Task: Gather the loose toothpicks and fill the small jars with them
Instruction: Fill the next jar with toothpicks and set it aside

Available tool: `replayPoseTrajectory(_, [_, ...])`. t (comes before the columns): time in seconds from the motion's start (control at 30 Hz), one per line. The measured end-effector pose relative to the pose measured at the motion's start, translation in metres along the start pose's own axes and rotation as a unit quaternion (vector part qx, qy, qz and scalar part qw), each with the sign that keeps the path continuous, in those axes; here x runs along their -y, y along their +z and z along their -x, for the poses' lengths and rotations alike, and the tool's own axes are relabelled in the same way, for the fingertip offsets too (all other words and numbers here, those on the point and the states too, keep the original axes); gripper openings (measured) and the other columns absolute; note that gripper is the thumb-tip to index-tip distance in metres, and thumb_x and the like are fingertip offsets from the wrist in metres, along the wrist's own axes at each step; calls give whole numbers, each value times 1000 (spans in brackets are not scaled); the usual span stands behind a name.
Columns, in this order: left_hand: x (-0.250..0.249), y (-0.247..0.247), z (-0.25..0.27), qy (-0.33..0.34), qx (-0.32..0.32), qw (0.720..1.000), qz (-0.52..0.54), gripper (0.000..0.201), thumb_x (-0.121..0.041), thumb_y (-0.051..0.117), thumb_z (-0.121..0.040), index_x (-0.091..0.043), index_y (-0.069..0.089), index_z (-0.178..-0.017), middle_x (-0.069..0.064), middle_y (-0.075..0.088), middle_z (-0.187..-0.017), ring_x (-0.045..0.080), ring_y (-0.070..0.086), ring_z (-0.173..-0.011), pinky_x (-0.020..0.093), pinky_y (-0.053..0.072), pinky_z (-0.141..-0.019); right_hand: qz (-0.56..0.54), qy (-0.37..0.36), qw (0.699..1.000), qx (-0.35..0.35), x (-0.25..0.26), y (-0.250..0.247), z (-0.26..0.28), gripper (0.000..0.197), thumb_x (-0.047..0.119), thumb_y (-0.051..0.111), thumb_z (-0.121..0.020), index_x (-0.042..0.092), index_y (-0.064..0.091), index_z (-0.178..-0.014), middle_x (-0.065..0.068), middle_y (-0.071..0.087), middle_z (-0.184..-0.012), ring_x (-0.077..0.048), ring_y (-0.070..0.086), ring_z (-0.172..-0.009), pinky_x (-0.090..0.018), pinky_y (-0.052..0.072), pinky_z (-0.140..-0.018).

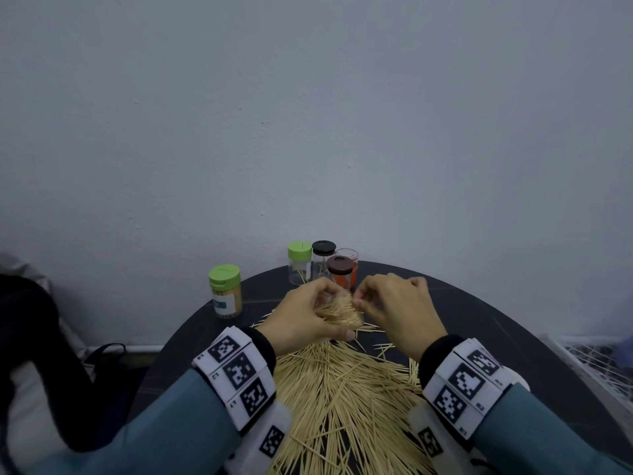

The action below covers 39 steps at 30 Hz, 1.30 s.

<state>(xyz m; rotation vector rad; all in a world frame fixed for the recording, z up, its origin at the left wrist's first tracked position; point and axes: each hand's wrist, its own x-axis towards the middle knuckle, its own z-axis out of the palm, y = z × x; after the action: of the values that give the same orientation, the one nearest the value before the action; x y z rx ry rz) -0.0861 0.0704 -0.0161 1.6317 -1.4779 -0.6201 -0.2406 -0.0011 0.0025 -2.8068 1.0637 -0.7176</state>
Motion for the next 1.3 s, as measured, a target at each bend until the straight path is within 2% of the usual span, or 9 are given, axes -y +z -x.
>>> replayPoseTrajectory(0.17, [2, -1, -2, -14, -34, 999, 4, 57, -19, 87, -61, -18, 58, -111, -1, 63, -105, 14, 60, -96, 24, 50, -79, -62, -9, 996, 56, 0, -4, -2, 13, 43, 53, -90, 34, 61, -93, 17, 60, -90, -3, 53, -92, -30, 22, -92])
replayPoseTrajectory(0.37, [2, 1, -2, -17, -8, 1000, 1, 54, -22, 86, -63, -21, 57, -109, -2, 64, -103, 9, 61, -91, 16, 47, -69, -44, 11, 999, -5, -3, -2, -3, 8, 47, 60, -84, 39, 61, -81, 18, 59, -77, -1, 52, -82, -28, 21, -86])
replayPoseTrajectory(0.5, [1, 0, -2, -27, -8, 999, 25, 52, -17, 86, -64, -20, 58, -108, -3, 63, -98, 6, 60, -81, 13, 45, -60, -105, 11, 994, -5, -7, 1, -7, 12, 46, 64, -82, 38, 70, -86, 17, 64, -74, -2, 59, -84, -37, 35, -95])
replayPoseTrajectory(0.63, [1, -2, -3, -34, -16, 998, 40, 54, -18, 85, -64, -19, 57, -110, -1, 64, -102, 8, 61, -85, 16, 46, -65, -169, 21, 985, -1, -13, 6, -11, 8, 47, 67, -78, 42, 69, -83, 19, 69, -73, 0, 64, -80, -46, 44, -91])
replayPoseTrajectory(0.77, [3, -7, -6, -46, -30, 997, 51, 60, -21, 85, -64, -18, 56, -116, 0, 65, -107, 8, 61, -92, 16, 46, -72, -188, 43, 981, -19, -22, 4, -16, 5, 36, 64, -84, 32, 67, -83, 13, 70, -80, -2, 63, -77, -35, 50, -85])
replayPoseTrajectory(0.87, [6, -14, -12, -56, -49, 995, 67, 64, -25, 85, -63, -19, 54, -118, 4, 64, -114, 16, 62, -102, 28, 50, -87, -156, 58, 981, 101, -30, 3, -26, 21, 21, 66, -85, 20, 62, -106, 1, 66, -107, -5, 58, -91, -15, 43, -82])
replayPoseTrajectory(0.97, [10, -22, -19, -70, -70, 992, 80, 63, -26, 86, -63, -21, 54, -117, 5, 62, -117, 20, 59, -108, 40, 48, -97, -36, 34, 956, 288, -29, 14, -42, 51, 24, 67, -85, 20, 47, -131, 0, 50, -136, -13, 47, -122, -22, 37, -97])
replayPoseTrajectory(1.17, [16, -36, -30, -82, -68, 989, 100, 59, -19, 84, -66, -18, 53, -116, 8, 62, -115, 23, 60, -106, 41, 50, -94, 75, -10, 898, 434, -15, 42, -69, 72, 14, 61, -87, 21, 22, -148, -5, 30, -151, -21, 32, -137, -28, 26, -108])
replayPoseTrajectory(1.3, [17, -37, -38, -77, -65, 989, 109, 63, -18, 85, -65, -17, 52, -118, 10, 61, -116, 23, 60, -106, 37, 50, -93, 114, -43, 905, 408, -14, 53, -68, 66, 13, 60, -88, 18, 29, -146, -7, 29, -149, -24, 33, -134, -32, 29, -109])
